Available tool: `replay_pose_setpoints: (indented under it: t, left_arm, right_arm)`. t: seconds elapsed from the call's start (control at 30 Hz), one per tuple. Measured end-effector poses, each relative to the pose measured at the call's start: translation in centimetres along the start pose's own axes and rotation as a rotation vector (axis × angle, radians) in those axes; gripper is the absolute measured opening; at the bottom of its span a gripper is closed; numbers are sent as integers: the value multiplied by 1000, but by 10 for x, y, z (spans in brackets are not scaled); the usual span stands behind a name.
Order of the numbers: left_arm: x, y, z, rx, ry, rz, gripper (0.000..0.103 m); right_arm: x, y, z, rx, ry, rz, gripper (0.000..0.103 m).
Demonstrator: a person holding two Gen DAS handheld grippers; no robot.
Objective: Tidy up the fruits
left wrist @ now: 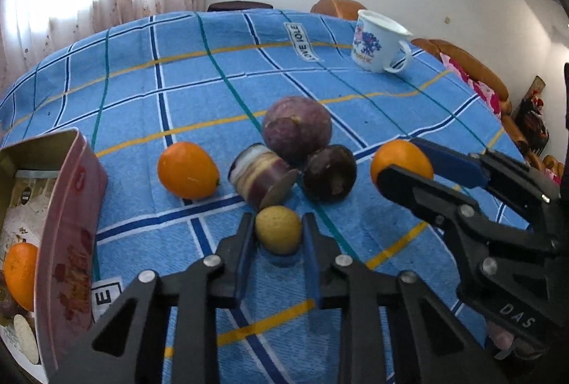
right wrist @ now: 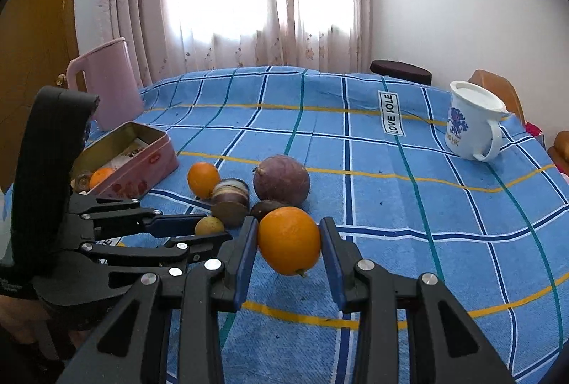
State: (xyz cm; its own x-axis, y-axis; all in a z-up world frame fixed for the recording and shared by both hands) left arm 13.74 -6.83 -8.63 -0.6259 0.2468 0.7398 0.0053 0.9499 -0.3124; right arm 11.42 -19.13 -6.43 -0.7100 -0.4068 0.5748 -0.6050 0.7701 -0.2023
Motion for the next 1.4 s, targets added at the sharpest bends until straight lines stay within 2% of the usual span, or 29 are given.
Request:
replay_pose_setpoints:
  t: [0.53,1.03,1.4]
  left_arm:
    - [37,-6,3,-45,-194,4,28]
    - [57,-8,9,-62,-303,-14,28]
    - [70,-10,16,-73,-373,-26,28]
  right_arm:
    - [19,9,-4,47,-89,39,37]
    - [29,13,-6,68,-148,68,37]
    - [40,23,-7,119,-197,122,37]
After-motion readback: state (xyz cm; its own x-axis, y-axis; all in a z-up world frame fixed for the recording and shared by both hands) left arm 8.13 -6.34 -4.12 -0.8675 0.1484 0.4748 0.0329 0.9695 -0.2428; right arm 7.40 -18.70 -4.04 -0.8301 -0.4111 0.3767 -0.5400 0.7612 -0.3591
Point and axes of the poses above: each gripper's, at about its wrist camera, not at the fingertips, and x roughly against the way its jaws point, y to its left, z to its underside, the point moved 2 cm from there along -x, roughly the way its jaws point, and after that the axes turned 15 degrees about x, right-handed, at the moved point
